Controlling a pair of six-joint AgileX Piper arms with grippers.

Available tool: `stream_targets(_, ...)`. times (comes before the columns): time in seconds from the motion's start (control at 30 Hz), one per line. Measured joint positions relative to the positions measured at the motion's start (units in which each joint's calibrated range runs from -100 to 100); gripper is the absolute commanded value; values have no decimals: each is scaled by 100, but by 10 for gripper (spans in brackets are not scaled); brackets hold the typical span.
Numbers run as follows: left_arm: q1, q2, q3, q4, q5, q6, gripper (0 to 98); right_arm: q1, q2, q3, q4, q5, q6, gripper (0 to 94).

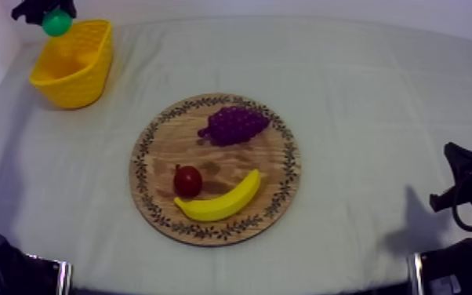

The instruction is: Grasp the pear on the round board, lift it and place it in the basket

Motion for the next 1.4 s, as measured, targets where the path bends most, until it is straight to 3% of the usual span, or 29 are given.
stream_targets(0.47,-83,916,378,46,-465,-14,455,0,0,0,0,0,0,4)
stream_targets(0.7,-99,969,483,63,-559,-17,514,0,0,0,0,0,-3,4)
stream_targets(0.9,-114,1064,509,70,-620,-8,619,0,0,0,0,0,-3,4)
stream_targets(1.17,-171,1175,580,175,-644,11,885,0,0,0,0,0,-3,4)
stream_targets(1.4,-210,1139,668,214,-643,28,951,0,0,0,0,0,-3,4)
